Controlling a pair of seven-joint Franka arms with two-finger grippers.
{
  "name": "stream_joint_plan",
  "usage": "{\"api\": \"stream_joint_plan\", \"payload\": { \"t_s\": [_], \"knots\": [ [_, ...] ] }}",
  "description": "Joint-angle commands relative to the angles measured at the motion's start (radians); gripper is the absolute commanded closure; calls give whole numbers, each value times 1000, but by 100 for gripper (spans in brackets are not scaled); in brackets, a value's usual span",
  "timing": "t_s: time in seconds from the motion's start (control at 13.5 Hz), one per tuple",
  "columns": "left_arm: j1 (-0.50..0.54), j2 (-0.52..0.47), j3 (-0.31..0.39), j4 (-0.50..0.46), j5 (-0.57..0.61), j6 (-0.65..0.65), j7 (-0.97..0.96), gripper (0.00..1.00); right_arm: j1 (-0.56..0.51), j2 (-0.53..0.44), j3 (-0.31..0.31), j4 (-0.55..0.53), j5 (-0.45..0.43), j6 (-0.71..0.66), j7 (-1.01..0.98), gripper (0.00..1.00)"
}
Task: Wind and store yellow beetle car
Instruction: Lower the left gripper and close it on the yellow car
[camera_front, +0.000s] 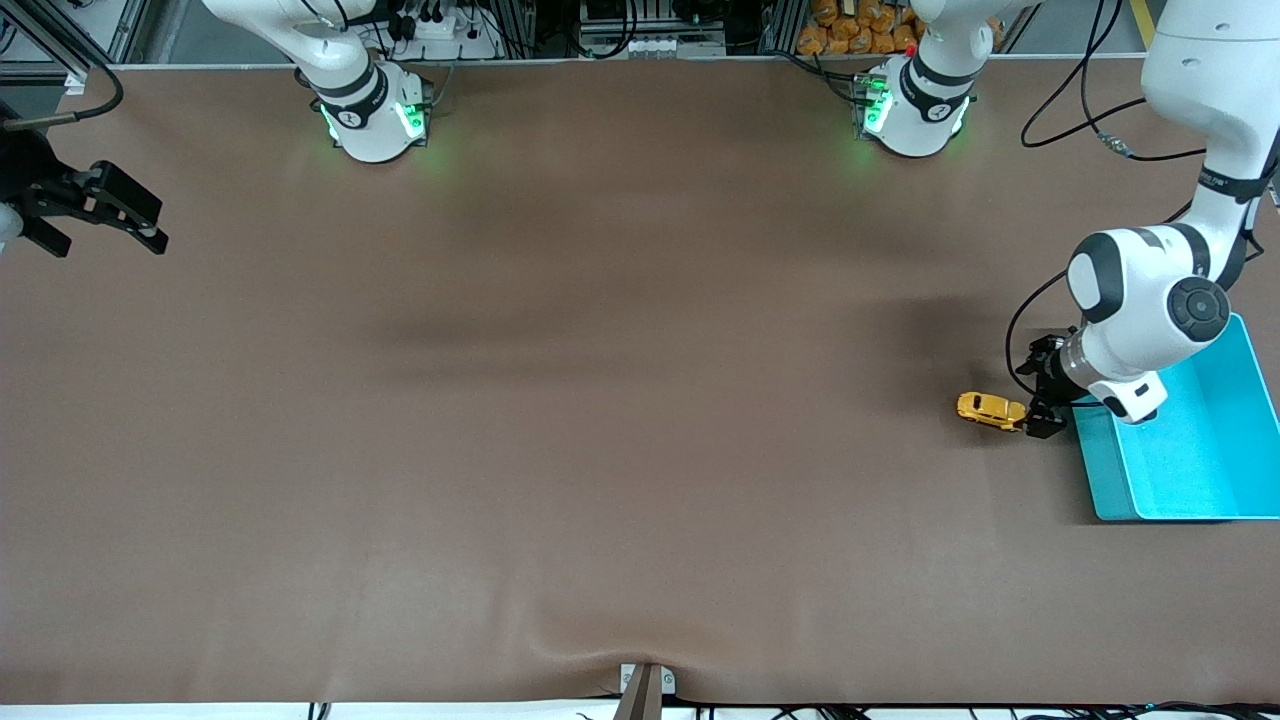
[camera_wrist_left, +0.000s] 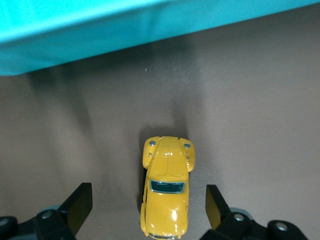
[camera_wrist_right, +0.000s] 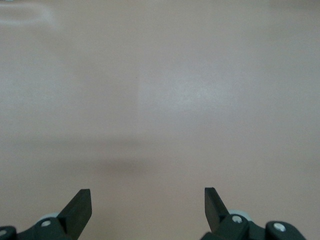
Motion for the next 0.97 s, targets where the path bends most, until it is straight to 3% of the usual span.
{"api": "stream_joint_plan", "payload": {
  "t_s": [0.0, 0.52, 0.67, 0.74, 0.89],
  "knots": [
    [-6, 28, -7, -1, 3, 37, -27, 0, -9, 28, 7, 40, -8, -9, -15, 0],
    [-27, 62, -9, -3, 5, 81, -30, 0, -9, 30, 8, 55, -3, -10, -16, 0],
    [-41, 65, -9, -1, 11, 81, -30, 86, -9, 30, 8, 55, -3, -10, -16, 0],
    [-41, 65, -9, -1, 11, 81, -28, 100, -11, 30, 8, 57, -5, -10, -16, 0],
    [-42, 59, -9, -1, 11, 81, -30, 100, -8, 30, 8, 58, -5, -9, -41, 0]
  ]
}}
